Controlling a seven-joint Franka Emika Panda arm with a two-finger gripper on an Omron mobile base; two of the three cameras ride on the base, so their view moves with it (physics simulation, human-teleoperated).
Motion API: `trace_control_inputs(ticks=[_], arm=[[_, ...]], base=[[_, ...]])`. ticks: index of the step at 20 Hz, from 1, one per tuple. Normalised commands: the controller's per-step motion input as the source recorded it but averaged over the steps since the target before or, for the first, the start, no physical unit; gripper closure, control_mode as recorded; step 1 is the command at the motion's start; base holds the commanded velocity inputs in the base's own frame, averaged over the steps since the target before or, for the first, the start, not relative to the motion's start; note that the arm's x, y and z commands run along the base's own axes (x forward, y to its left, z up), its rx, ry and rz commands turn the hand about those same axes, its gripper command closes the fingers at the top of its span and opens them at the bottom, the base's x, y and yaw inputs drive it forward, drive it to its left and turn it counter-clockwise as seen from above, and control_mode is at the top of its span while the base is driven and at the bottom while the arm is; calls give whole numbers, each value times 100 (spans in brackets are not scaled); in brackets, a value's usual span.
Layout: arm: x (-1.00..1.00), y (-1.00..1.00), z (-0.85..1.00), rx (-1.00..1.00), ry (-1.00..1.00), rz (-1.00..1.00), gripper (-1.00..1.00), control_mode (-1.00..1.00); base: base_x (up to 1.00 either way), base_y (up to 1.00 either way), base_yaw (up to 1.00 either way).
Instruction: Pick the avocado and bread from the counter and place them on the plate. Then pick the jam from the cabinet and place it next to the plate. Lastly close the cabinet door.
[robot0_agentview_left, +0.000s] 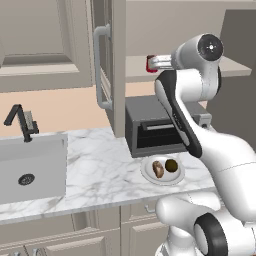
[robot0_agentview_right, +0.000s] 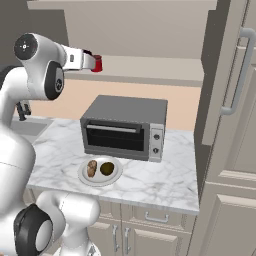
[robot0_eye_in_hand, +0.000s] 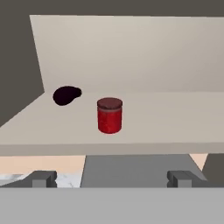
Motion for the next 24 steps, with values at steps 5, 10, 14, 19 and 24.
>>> trace_control_inputs(ticks=[5, 10, 14, 19, 24], arm=[[28, 0, -7, 0, 0, 0, -100, -100], [27, 0, -6, 0, 0, 0, -100, -100], [24, 0, -9, 0, 0, 0, -100, -100], [24, 0, -15, 0, 0, 0, -100, -100], [28, 0, -8, 0, 0, 0, -100, -100]], base=[[0, 0, 0], [0, 0, 0], [0, 0, 0], [0, 0, 0], [0, 0, 0]])
